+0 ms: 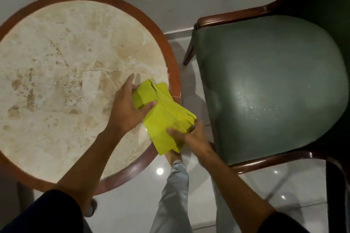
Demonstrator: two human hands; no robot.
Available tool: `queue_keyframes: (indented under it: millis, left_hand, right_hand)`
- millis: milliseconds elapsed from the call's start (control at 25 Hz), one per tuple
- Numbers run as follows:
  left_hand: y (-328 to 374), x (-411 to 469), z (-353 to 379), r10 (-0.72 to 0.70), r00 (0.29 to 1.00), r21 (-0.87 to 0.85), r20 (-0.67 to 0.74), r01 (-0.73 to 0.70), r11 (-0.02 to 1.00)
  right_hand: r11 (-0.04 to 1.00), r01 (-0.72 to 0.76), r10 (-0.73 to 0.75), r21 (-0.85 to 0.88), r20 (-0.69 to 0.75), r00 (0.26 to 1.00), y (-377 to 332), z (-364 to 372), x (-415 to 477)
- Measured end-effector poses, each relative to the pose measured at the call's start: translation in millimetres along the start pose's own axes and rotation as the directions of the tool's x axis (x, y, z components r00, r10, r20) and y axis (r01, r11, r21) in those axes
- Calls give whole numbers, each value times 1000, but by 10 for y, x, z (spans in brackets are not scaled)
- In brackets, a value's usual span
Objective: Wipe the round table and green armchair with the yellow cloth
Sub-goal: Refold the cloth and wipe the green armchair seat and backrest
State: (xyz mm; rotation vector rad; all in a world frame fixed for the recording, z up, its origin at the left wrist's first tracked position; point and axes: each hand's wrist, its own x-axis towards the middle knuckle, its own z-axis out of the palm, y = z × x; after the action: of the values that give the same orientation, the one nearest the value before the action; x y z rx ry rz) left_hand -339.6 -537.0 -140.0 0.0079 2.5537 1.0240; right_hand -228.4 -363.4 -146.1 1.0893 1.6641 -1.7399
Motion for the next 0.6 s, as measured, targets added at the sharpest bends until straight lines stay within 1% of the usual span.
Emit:
queue_keyframes:
  millis: [40, 80, 120, 160, 200, 280, 320, 400, 440, 480, 520, 560, 600]
  left_hand:
    - [56, 23, 15, 14, 999, 22, 49, -15, 1000]
    - [98, 33, 22, -1, 997, 64, 78, -4, 998]
    - [139, 40, 32, -49, 994, 66, 102, 42, 997]
    - [192, 33, 48, -119, 984, 0, 133, 120, 993]
    - [290, 12, 110, -177, 967, -128, 183, 202, 971]
    - [597, -37, 360, -202, 941, -394, 272, 300, 869]
    - [776, -31, 532, -186, 945, -445, 268, 292, 846]
    - [1138, -1, 894, -134, 962, -433, 237, 228, 872]
    - [1310, 14, 1050, -98, 964, -395, 248, 193, 898]
    - [1413, 51, 1166, -49, 964, -290, 260, 127, 949]
    - [1444, 134, 1233, 29, 971, -102, 237, -5, 995]
    - [1419, 255, 1221, 137, 976, 144, 171, -163, 976]
    - [1340, 397, 1162, 259, 961, 348, 93, -275, 896]
  right_hand:
    - [986, -108, 95, 125, 106, 990, 101, -12, -52]
    - [977, -149, 125, 153, 159, 979, 156, -49, -77]
    - [979, -161, 143, 127, 137, 980, 148, -138, -83]
    - [981, -156, 149, 114, 65, 987, 84, -272, -60]
    - [985, -126, 128, 114, -13, 992, -18, -459, -31]
    - [995, -14, 30, 98, -158, 987, -274, -964, 31]
    - [998, 40, -28, 45, -241, 970, -444, -1255, 58]
    - [984, 129, -165, -119, -379, 911, -811, -1763, 150]
    - [957, 154, -249, -246, -421, 872, -965, -1962, 207]
    - [898, 134, -336, -419, -457, 823, -1078, -2101, 267]
    - [799, 74, -437, -596, -492, 753, -1133, -2179, 339]
    - [695, 12, -538, -719, -509, 672, -1126, -2182, 407]
    - [644, -8, -604, -765, -515, 608, -1067, -2107, 479]
